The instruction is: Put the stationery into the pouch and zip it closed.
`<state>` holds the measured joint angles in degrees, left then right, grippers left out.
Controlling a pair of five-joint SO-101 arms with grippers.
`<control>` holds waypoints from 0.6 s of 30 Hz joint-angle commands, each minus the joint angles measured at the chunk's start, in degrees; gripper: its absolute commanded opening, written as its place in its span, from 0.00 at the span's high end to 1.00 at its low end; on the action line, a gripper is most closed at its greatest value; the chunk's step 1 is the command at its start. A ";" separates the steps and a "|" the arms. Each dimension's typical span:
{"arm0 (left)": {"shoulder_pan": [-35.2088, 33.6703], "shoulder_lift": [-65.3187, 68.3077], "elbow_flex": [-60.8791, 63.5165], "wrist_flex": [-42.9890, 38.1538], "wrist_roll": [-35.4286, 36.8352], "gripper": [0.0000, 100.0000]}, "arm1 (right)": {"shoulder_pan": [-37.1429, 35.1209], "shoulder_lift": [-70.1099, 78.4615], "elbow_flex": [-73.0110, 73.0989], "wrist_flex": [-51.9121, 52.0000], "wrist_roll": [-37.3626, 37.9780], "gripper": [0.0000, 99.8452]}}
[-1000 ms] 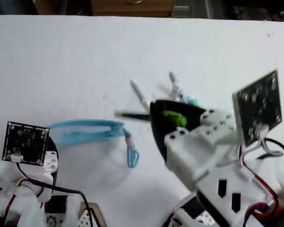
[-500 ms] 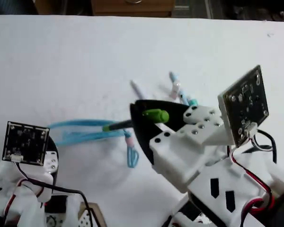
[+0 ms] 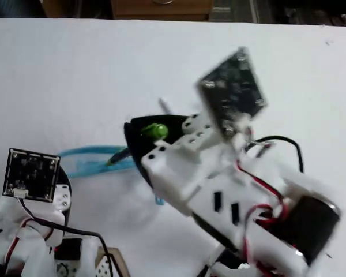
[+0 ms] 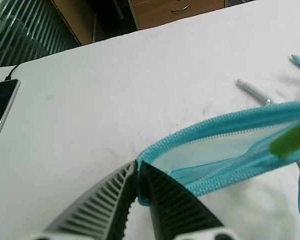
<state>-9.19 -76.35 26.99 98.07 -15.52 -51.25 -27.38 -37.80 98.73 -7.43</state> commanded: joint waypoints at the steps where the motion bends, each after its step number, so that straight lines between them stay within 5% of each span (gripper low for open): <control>1: -0.57 0.31 1.85 1.05 0.09 0.98 | -0.48 1.71 2.55 0.40 -0.44 0.98; 14: -0.40 0.31 1.76 1.05 0.09 0.98 | -0.57 3.65 14.59 -4.97 -0.09 0.98; 18: -0.40 0.31 1.76 1.05 0.09 0.98 | -2.42 3.56 17.41 -6.20 0.00 0.81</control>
<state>-9.19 -76.35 26.99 98.07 -15.52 -51.96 -23.69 -21.19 93.89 -7.43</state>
